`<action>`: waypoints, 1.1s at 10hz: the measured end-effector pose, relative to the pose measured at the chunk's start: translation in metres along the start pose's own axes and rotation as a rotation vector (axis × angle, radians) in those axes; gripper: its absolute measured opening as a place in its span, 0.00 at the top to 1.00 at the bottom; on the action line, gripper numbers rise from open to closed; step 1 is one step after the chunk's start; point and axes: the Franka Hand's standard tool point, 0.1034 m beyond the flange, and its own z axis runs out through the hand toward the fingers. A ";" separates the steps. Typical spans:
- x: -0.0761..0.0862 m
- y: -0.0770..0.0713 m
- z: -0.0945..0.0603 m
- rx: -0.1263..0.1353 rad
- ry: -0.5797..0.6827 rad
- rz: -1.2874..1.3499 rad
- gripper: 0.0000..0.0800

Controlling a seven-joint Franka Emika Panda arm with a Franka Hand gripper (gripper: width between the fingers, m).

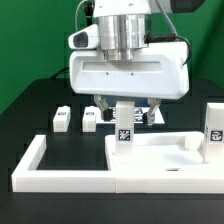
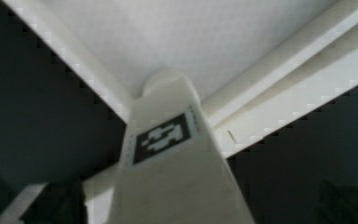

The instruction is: Assemble desk

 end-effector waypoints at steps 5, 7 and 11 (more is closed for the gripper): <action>-0.001 0.002 0.001 0.004 -0.007 0.222 0.62; -0.001 0.004 0.001 0.002 -0.009 0.344 0.62; -0.004 0.002 0.000 0.034 -0.119 1.020 0.63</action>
Offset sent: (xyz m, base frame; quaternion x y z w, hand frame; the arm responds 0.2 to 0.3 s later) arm 0.0000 0.0000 0.0000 0.0000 0.0000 0.1938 0.9810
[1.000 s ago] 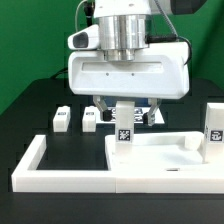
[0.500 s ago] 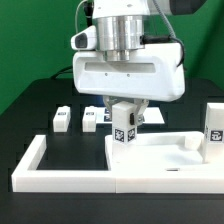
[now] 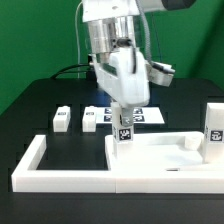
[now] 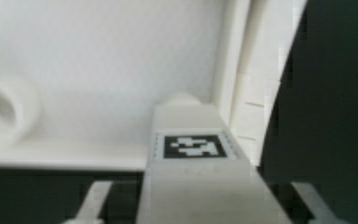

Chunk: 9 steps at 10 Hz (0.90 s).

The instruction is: Assemble desk

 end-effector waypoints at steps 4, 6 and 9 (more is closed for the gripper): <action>0.000 0.000 0.004 0.044 -0.041 0.291 0.63; 0.001 0.000 0.004 0.042 -0.036 0.225 0.55; -0.002 0.003 0.005 0.014 -0.005 -0.330 0.23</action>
Offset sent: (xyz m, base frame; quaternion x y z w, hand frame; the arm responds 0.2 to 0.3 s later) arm 0.0000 0.0000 0.0000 0.0000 0.0000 0.1938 0.9810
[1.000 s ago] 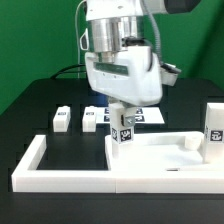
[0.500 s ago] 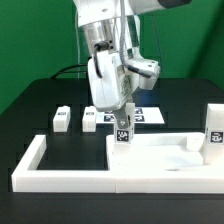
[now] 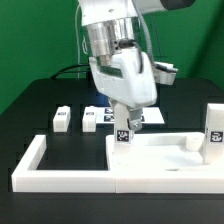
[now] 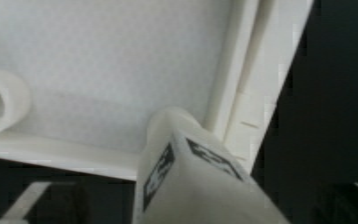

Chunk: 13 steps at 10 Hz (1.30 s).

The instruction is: Assemble desk

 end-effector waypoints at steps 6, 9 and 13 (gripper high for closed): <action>0.002 -0.006 -0.008 -0.074 0.047 -0.674 0.19; 0.002 -0.005 -0.007 -0.067 0.045 -0.596 0.49; 0.006 0.001 -0.006 -0.073 0.035 -0.200 0.62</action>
Offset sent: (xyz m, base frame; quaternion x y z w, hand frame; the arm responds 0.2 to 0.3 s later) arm 0.0000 0.0000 0.0000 0.0000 0.0000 -0.1938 0.9810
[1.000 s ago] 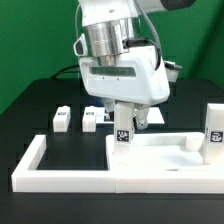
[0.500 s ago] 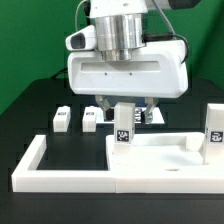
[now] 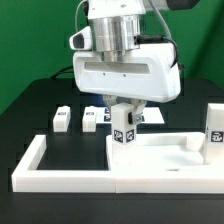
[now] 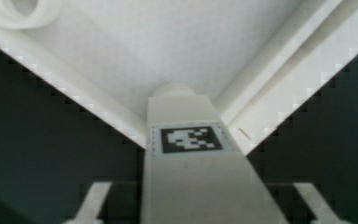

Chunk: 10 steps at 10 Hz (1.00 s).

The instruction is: Assemble desk

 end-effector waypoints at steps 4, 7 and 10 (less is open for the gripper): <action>0.004 -0.001 0.001 0.076 -0.108 0.718 0.63; 0.004 -0.001 0.001 0.073 -0.109 0.747 0.54; -0.004 -0.007 -0.003 0.029 -0.048 0.217 0.30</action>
Offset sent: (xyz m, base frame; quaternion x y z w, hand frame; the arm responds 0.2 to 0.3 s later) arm 0.0194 -0.0075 0.0030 0.1200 -0.0542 0.3743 0.9179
